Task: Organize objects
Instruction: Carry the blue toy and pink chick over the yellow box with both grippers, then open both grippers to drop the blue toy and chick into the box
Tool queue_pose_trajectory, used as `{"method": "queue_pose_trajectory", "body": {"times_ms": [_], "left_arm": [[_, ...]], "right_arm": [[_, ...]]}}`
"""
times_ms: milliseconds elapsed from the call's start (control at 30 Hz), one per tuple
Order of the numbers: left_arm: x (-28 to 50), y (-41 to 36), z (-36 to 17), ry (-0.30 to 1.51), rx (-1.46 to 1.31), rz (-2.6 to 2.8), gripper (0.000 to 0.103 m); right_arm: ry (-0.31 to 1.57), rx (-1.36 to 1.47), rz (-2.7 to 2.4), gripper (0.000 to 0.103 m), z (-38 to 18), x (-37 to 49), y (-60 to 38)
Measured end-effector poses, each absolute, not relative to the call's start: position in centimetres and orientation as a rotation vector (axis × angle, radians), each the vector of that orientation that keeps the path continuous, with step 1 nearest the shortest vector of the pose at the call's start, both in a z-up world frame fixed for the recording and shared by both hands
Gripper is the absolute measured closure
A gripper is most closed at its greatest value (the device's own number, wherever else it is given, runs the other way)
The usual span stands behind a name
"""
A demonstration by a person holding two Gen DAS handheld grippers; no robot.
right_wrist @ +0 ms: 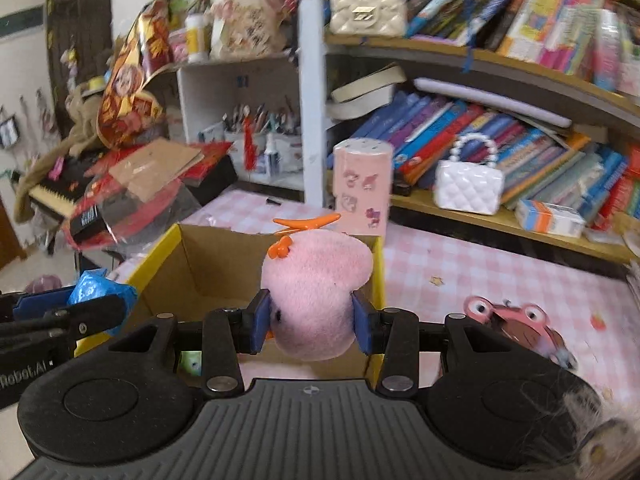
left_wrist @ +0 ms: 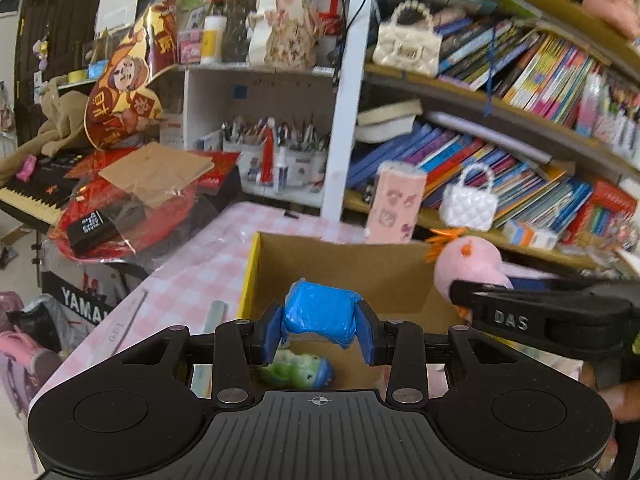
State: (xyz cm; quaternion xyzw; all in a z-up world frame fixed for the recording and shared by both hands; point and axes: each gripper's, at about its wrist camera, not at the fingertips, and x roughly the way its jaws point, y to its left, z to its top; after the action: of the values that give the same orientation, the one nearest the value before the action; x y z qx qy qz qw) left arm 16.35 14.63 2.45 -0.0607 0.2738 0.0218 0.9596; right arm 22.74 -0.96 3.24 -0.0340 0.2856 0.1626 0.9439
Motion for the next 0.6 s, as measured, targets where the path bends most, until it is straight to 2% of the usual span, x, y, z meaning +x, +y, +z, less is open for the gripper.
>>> {"method": "queue_pose_trajectory", "body": {"times_ms": [300,600], "left_arm": [[19.9,13.7,-0.1,0.660,-0.071,0.088,0.066],[21.7,13.2,-1.6,0.729,-0.044,0.103,0.064]], "right_arm": [[0.723,-0.235,0.429,0.064,-0.9,29.5,2.0],[0.807,-0.346,0.474,0.067,-2.8,31.9,3.5]]}}
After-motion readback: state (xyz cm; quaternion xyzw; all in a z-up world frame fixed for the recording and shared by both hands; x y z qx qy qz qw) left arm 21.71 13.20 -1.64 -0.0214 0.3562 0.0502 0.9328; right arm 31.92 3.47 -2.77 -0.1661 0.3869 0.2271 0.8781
